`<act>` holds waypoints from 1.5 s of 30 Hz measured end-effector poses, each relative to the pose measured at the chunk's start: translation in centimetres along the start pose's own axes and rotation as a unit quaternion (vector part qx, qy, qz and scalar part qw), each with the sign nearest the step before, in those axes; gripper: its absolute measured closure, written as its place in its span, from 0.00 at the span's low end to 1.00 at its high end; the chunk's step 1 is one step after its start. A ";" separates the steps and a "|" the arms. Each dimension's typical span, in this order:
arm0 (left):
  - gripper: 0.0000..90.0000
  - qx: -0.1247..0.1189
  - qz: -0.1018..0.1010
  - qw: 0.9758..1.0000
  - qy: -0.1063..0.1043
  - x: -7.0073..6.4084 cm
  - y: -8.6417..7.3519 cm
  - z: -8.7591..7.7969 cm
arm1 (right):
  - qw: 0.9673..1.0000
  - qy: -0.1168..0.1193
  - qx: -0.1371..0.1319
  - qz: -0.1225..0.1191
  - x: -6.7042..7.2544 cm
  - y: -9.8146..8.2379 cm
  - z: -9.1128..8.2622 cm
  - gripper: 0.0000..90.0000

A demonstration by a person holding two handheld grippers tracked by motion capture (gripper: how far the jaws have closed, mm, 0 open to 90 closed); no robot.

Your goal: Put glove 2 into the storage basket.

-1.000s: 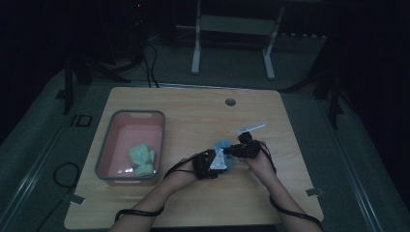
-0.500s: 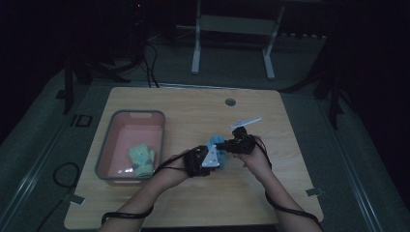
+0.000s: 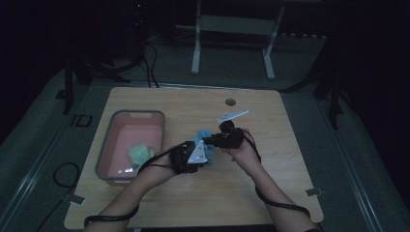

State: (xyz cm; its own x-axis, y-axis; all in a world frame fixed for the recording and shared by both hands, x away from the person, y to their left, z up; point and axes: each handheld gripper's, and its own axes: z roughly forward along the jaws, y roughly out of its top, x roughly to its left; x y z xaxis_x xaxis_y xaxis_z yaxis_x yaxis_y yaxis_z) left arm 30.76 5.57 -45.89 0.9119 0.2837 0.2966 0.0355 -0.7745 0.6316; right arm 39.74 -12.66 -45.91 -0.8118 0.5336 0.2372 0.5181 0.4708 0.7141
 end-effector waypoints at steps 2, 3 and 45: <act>0.85 0.002 -0.002 1.000 0.004 0.1 -0.2 -0.6 | 1.000 0.001 0.000 -0.007 0.4 0.5 0.3 0.90; 0.85 0.004 -0.001 1.000 0.006 0.2 -0.4 -0.8 | 1.000 0.001 0.000 -0.009 0.7 0.8 0.5 0.90; 0.85 0.072 -0.090 0.990 0.075 1.5 -11.8 -11.3 | 0.993 0.084 0.024 -0.081 11.2 10.4 12.9 0.91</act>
State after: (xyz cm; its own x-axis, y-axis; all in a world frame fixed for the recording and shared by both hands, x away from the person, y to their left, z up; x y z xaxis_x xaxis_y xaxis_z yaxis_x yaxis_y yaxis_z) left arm 27.08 21.50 -44.75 0.8149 0.4975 0.2975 0.2604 -0.7727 0.5789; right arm 39.48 7.27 -44.35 -0.9173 0.3242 0.2312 0.3853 0.5759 0.7210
